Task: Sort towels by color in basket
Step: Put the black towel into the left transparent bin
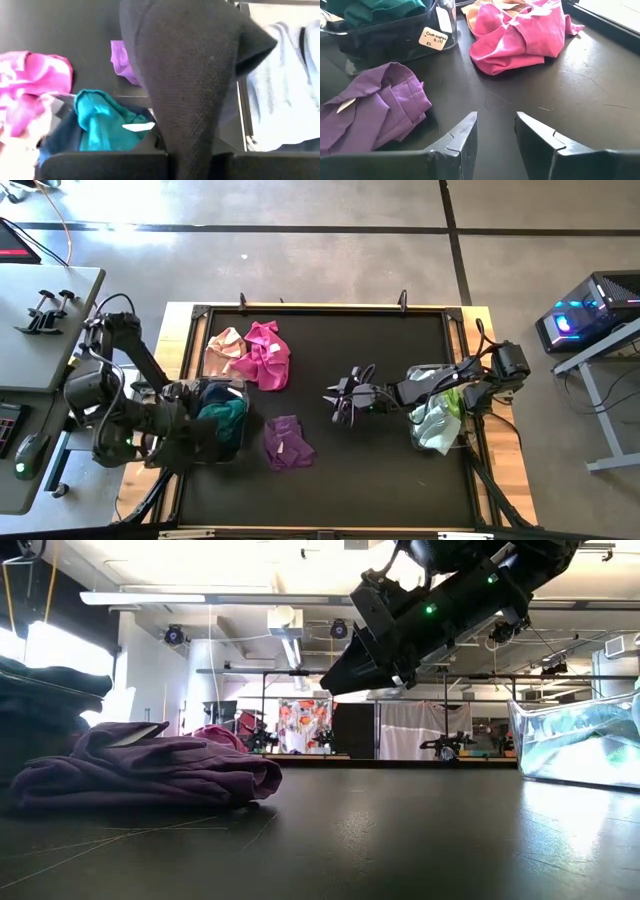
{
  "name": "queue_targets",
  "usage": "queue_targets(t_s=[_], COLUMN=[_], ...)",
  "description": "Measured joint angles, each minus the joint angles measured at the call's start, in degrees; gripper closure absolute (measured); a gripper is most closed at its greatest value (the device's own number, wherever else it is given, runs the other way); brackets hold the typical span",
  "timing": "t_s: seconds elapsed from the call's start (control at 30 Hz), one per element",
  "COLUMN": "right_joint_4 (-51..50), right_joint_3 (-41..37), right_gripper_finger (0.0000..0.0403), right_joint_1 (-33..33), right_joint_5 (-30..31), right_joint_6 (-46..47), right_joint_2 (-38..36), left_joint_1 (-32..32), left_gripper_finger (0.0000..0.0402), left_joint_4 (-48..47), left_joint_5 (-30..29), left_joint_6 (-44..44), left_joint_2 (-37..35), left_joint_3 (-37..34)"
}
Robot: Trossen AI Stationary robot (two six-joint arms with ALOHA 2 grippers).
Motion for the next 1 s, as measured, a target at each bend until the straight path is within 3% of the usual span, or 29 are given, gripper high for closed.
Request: queue_targets(t_s=[0.1,0.17,0.4,0.5,0.67,0.83,1.0], right_joint_4=[0.47,1.00,1.44,1.45,1.43,1.29,1.27], right_joint_3=[0.00,0.00,0.00,0.00,0.00,0.00,0.00], right_gripper_finger=[0.0277,0.0277,0.0277,0.0277,0.0277,0.0277,0.0277], right_joint_1=[0.00,-0.02,0.00,-0.02,0.00,-0.01,-0.01], right_joint_5=[0.00,0.02,-0.36,-0.39,-0.39,-0.46,-0.47], right_joint_6=[-0.77,-1.08,-2.23,-2.56,-2.56,-2.52,-2.56], right_joint_2=[0.00,0.00,0.00,0.00,0.00,0.00,0.00], left_joint_1=[0.00,0.04,0.74,0.72,0.75,0.74,0.72], left_gripper_finger=[0.0401,0.0401,0.0401,0.0401,0.0401,0.0401,0.0401], left_joint_4=[1.80,3.31,9.61,10.46,10.33,10.45,10.83], left_joint_5=[-0.04,-3.06,-21.20,-29.81,-40.58,-40.33,-38.91], left_joint_6=[-1.36,-0.39,14.63,16.68,7.24,-0.75,-16.14], left_joint_2=[-1.89,-3.24,-9.07,-12.12,-15.60,-16.31,-16.86], left_joint_3=[-4.42,-6.93,-8.22,-8.19,-8.19,-10.84,-18.48])
